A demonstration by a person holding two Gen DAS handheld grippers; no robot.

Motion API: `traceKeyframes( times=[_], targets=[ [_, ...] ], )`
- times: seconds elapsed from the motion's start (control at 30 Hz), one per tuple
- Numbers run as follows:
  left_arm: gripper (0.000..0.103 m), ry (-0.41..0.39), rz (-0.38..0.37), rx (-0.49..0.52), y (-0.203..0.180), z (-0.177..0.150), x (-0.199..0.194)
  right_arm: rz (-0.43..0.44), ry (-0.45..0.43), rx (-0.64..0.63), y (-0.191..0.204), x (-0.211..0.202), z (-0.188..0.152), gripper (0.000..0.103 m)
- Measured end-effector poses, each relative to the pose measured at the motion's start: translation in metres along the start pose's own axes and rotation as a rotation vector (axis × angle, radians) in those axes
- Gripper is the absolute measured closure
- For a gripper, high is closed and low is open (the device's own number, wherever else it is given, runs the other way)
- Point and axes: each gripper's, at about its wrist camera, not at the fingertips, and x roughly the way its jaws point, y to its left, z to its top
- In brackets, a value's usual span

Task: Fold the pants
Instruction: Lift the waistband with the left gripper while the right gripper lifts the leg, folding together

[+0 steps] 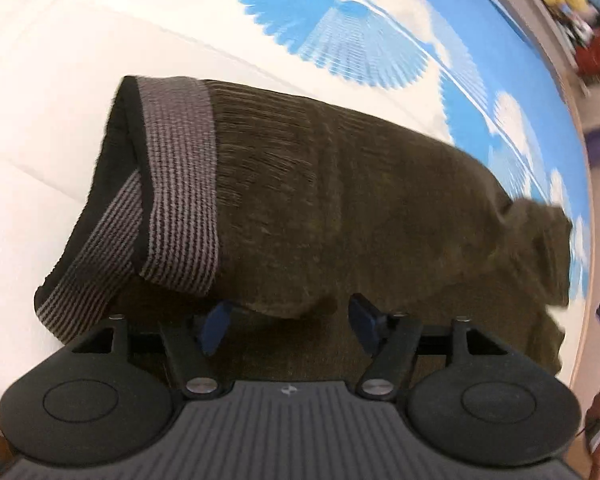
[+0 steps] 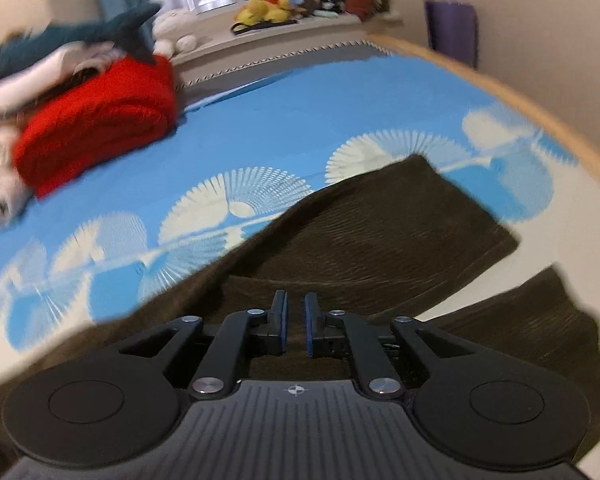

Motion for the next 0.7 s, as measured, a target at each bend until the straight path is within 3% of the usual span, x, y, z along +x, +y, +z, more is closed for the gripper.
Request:
traceKeyframes(
  times=[0.07,0.17,0.3,0.37,0.7],
  targets=[
    [0.033,-0.011,0.028,-0.061,0.005,0.004,0.0,0.033,0.017,0.077,-0.003,0.015,0.004,0.078],
    [0.038,-0.043,0.098,-0.107,0.009,0.009,-0.002,0.094,0.041,0.19,-0.006,0.045,0.01,0.074],
    [0.072,-0.062,0.147,-0.13,0.014,0.015,-0.007,0.132,0.052,0.262,-0.003,0.09,0.019,0.069],
    [0.078,-0.084,0.161,-0.107,0.011,0.015,-0.012,0.13,0.055,0.285,-0.002,0.113,0.022,0.067],
    [0.081,-0.112,0.167,-0.075,0.003,0.021,-0.018,0.095,0.123,0.38,0.011,0.196,0.02,0.061]
  ],
)
